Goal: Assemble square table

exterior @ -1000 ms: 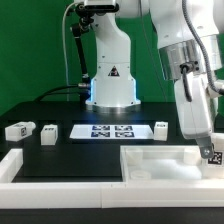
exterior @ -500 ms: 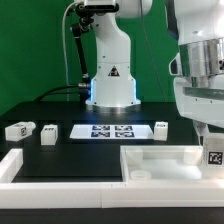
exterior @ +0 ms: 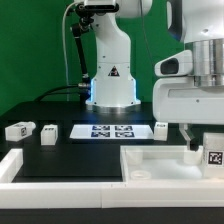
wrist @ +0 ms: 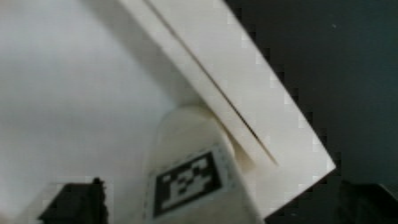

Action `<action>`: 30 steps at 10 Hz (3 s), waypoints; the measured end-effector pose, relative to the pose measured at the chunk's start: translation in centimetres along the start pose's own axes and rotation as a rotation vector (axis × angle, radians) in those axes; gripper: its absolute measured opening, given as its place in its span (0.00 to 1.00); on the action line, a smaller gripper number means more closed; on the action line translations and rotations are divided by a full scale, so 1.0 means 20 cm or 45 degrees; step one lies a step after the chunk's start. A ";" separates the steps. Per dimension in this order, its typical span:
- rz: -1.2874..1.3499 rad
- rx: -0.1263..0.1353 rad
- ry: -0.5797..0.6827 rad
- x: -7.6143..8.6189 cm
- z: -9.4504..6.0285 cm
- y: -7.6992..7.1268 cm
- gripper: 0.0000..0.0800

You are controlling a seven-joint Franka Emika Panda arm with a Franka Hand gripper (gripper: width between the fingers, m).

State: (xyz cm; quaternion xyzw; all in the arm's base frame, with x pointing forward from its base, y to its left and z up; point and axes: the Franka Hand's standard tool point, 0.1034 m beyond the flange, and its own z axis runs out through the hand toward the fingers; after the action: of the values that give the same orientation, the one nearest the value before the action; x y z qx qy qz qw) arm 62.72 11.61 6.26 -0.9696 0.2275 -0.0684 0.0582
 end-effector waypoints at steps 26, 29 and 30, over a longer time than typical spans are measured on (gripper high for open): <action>1.907 0.098 -0.191 -0.04 -0.24 -0.02 0.81; 1.906 0.090 -0.191 -0.04 -0.22 -0.01 0.81; 1.906 0.089 -0.191 -0.04 -0.22 -0.01 0.81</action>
Offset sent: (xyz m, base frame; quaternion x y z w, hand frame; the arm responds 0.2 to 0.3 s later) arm 0.0000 0.0000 0.0000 0.0000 0.0000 0.0000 1.0000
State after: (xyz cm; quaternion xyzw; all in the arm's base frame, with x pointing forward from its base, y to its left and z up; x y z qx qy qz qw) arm 61.41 11.87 10.49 -0.5557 0.8188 0.0484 0.1354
